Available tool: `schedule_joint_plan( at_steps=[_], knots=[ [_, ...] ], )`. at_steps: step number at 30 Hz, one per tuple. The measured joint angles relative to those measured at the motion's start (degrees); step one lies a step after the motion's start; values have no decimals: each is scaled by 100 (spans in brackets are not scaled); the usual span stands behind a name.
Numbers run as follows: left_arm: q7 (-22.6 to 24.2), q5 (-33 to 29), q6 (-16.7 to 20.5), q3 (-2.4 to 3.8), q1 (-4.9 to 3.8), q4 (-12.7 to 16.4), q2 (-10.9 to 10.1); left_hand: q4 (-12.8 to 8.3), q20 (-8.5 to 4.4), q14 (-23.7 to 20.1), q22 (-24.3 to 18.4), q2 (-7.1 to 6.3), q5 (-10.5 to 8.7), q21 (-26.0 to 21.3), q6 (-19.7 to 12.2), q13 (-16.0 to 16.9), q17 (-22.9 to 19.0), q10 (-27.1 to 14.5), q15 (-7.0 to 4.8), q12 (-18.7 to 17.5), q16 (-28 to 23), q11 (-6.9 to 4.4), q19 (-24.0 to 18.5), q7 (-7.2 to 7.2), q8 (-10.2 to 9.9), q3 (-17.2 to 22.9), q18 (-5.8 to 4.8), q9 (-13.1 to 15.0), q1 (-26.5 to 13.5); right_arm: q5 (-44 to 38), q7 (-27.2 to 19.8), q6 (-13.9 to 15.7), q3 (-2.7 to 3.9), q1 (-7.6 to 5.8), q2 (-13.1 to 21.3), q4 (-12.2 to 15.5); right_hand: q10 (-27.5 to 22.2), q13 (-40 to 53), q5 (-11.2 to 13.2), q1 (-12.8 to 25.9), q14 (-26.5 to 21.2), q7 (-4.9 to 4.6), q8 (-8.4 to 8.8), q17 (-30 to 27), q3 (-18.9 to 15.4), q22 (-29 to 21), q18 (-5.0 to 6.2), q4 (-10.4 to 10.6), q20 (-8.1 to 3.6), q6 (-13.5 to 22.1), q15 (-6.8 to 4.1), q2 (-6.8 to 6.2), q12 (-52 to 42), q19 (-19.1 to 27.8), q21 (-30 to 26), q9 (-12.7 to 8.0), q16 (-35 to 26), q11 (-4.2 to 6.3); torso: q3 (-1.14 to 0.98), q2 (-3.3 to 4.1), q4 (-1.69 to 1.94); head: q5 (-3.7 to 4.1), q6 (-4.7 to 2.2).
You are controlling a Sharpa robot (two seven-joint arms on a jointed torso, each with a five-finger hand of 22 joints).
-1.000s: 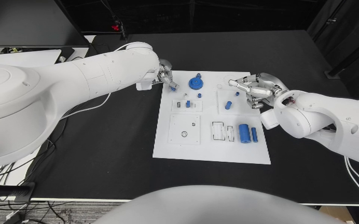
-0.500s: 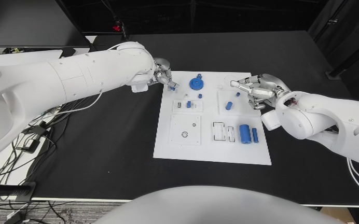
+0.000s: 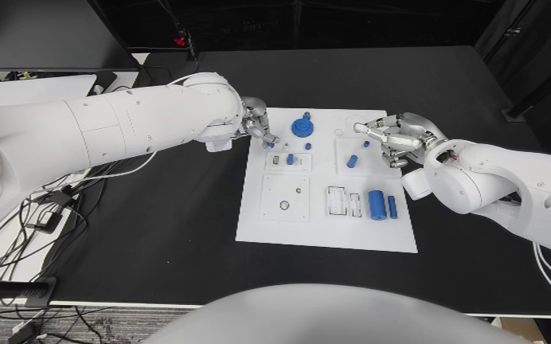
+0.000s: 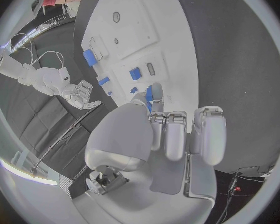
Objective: Assemble the parts on the task board
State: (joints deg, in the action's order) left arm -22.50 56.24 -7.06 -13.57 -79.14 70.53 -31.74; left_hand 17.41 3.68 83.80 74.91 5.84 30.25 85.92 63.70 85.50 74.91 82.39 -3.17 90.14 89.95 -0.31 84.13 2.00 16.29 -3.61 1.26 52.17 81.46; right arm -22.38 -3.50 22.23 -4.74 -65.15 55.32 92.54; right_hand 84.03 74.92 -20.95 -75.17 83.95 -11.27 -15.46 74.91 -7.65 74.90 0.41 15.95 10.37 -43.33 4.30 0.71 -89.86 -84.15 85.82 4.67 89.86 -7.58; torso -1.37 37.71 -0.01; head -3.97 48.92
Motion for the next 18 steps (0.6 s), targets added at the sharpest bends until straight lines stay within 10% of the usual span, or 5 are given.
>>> schedule_joint_plan(
  at_steps=[18],
  knots=[
    [-376,3,27,-1,117,134,50,31,0,0,0,-16,23,-31,1,-23,0,0,1,0,0,0,0,1,4,31,0,-4,17,-1,-4,-1,0,1,-8,10,0,0,0,0,0,0,0,0,0,0,0,0,0,0,0,0,0,0,0,0,0,0,1,-1,-4,-9,49]
  ],
)
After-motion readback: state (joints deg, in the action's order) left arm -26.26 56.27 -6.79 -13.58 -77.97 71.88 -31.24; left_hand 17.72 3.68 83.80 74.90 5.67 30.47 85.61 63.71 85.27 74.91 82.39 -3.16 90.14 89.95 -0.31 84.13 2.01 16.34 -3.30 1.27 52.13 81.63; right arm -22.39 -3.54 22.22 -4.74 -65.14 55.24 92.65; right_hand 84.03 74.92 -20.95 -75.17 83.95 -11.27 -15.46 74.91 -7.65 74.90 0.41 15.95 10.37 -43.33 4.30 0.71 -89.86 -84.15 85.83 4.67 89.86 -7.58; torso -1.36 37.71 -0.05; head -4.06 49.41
